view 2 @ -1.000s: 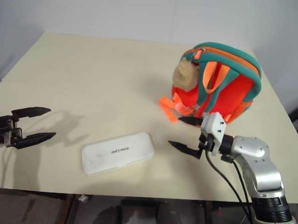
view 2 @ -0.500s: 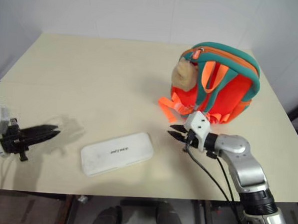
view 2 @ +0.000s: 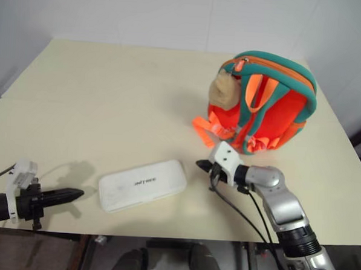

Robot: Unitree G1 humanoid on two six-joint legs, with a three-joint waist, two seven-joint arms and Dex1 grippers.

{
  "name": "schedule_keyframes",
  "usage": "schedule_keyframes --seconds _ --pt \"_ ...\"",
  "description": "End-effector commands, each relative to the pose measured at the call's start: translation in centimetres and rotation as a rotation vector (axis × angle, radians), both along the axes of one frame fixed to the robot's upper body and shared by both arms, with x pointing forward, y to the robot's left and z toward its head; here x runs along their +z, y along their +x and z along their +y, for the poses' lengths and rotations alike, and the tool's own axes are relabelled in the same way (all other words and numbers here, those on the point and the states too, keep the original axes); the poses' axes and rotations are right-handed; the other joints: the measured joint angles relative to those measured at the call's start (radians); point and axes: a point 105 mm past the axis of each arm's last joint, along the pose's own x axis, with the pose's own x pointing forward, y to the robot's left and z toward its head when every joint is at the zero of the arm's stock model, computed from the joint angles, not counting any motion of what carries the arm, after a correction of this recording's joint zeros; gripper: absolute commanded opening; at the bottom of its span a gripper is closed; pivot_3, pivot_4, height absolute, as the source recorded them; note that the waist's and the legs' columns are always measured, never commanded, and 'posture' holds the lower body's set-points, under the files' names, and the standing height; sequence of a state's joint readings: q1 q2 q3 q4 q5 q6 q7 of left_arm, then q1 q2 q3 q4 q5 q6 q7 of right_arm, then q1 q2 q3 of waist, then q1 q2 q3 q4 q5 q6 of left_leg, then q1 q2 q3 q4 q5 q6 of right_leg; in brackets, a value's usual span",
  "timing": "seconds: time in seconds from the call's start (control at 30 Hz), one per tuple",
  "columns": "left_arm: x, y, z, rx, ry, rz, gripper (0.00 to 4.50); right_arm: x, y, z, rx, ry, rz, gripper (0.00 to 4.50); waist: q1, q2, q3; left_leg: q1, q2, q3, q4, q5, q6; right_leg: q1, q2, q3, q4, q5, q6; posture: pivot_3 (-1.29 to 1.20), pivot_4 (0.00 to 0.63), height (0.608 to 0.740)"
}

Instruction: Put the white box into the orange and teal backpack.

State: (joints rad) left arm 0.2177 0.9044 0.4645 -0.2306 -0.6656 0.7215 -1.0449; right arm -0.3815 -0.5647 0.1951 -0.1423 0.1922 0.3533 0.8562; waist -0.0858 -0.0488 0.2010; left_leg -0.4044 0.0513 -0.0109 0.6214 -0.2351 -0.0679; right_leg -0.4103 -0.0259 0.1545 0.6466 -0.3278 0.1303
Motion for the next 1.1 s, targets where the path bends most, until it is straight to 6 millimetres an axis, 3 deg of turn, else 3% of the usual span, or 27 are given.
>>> schedule_keyframes --seconds 0.03,0.47,1.1 --pt "-0.2 0.5 -1.1 -0.031 0.001 -0.017 0.02 0.2 -0.6 0.9 0.047 -0.001 -0.021 0.02 0.0 0.0 0.0 0.0 0.0 0.0 0.0 0.0 0.0 0.0 0.0 0.0 0.0 0.0 0.0 0.0 0.15 0.74" --pt "-1.4 1.9 -3.1 -0.09 -0.033 -0.04 0.02 -0.2 -1.3 2.2 0.093 -0.005 0.001 0.02 0.0 0.0 0.0 0.0 0.0 0.0 0.0 0.0 0.0 0.0 0.0 0.0 -0.001 0.001 0.002 0.0 0.15 0.74" --pt "-0.7 5.4 -5.5 -0.165 -0.039 -0.144 0.02 -1.0 -4.4 1.7 0.202 -0.089 0.095 0.02 0.005 0.0 0.0 0.0 -0.001 -0.001 0.001 0.0 0.0 0.001 0.0 0.0 -0.001 0.001 0.002 0.0 0.15 0.74"
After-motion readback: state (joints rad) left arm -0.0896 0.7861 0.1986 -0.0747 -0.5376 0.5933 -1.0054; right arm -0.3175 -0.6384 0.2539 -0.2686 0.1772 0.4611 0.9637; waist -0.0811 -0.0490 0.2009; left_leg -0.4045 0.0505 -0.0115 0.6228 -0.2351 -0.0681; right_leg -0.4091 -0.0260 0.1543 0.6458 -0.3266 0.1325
